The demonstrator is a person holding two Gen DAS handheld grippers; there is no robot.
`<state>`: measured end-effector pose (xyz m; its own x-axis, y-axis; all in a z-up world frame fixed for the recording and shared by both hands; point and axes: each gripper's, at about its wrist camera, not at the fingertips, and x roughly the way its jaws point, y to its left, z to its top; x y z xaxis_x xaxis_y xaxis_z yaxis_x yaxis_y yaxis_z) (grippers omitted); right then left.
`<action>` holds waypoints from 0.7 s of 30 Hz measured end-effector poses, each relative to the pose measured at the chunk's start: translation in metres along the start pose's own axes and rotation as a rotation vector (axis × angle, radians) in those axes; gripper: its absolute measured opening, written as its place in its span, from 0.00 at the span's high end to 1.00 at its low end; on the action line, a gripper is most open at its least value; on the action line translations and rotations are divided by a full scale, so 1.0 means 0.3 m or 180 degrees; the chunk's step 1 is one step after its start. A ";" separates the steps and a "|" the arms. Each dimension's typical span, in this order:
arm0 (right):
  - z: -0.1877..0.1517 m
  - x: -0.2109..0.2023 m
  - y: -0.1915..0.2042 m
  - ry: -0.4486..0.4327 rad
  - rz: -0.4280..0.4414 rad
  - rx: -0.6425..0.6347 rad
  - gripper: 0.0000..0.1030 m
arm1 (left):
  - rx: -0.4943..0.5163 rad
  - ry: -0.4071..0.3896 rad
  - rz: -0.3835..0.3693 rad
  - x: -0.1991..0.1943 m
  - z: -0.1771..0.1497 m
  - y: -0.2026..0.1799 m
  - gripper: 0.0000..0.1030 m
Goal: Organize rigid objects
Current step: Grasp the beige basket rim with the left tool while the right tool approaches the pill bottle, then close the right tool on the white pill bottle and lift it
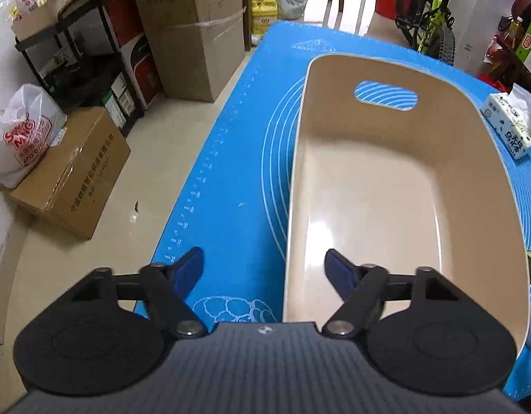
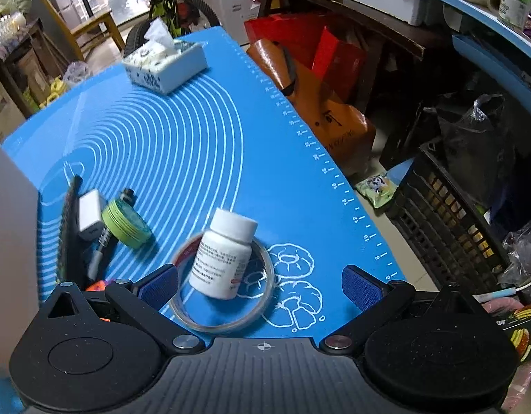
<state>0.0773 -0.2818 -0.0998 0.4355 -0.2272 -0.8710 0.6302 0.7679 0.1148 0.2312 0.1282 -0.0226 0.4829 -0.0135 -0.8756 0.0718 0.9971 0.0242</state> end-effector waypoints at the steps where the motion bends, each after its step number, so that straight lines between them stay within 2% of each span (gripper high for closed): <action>1: -0.002 0.003 0.002 0.0007 -0.0006 -0.0009 0.03 | -0.0003 0.0032 0.0005 0.008 -0.001 0.002 0.43; 3: -0.005 0.007 0.003 0.0019 -0.0020 -0.0016 0.03 | 0.0012 0.0085 0.0001 0.021 0.001 -0.003 0.57; 4: -0.004 0.008 0.002 0.0026 -0.0018 -0.0007 0.03 | 0.0024 0.0100 -0.0022 0.023 0.001 -0.005 0.62; 6: -0.002 0.012 0.000 0.0036 -0.0009 0.0017 0.03 | 0.0056 0.0131 -0.0085 0.026 0.000 -0.009 0.79; 8: -0.002 0.015 -0.002 0.0043 -0.0014 0.0037 0.03 | 0.0111 0.0162 -0.0104 0.030 -0.002 -0.021 0.81; 10: -0.002 0.018 0.001 0.0028 -0.0031 0.0034 0.03 | 0.0159 0.0171 -0.0121 0.034 -0.005 -0.030 0.94; 13: -0.001 0.022 0.005 -0.0027 -0.0103 0.0012 0.05 | 0.0145 0.0182 -0.0164 0.037 -0.002 -0.029 0.96; 21: 0.012 0.042 0.035 -0.0091 -0.0061 0.0054 0.15 | 0.0082 0.0189 -0.0210 0.042 -0.004 -0.017 0.96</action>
<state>0.0916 -0.2787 -0.1079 0.4413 -0.2591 -0.8591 0.6494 0.7530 0.1065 0.2360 0.1230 -0.0343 0.4238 -0.0740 -0.9027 0.1246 0.9919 -0.0229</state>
